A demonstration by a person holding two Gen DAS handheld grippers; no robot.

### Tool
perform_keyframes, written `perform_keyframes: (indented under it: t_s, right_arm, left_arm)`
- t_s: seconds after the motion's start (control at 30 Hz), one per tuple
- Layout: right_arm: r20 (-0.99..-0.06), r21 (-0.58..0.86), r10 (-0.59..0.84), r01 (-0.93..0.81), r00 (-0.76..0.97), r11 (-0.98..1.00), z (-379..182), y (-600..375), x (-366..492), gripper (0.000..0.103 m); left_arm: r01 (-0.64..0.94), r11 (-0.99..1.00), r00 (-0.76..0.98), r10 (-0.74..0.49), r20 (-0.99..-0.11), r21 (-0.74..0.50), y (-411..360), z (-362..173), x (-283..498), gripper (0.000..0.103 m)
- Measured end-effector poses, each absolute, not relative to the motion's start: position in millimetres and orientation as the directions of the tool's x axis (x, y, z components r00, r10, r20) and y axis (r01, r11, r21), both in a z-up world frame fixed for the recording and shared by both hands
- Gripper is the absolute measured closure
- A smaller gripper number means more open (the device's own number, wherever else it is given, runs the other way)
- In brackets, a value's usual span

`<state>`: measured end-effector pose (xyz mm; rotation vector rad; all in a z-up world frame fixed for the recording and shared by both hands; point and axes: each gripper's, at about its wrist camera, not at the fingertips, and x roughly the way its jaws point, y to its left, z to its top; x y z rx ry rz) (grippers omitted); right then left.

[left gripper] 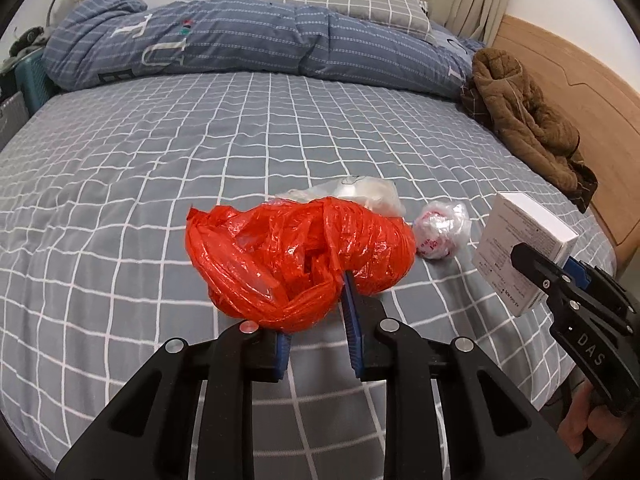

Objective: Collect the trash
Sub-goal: 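Lift the red bag and white box off the bed and carry them to the bin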

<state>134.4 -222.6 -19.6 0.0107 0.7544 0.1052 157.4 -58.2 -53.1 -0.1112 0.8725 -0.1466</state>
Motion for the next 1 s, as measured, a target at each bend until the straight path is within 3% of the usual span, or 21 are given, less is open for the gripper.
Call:
perform_keyframes:
  t_s: [1.0]
  right_arm:
    - [-0.669, 0.06, 0.122, -0.11, 0.734, 0.992, -7, -208, 69, 0.064]
  left_arm:
    - [0.082, 0.985, 0.648, -0.166, -0.744, -0.149, -46, -38, 83, 0.083]
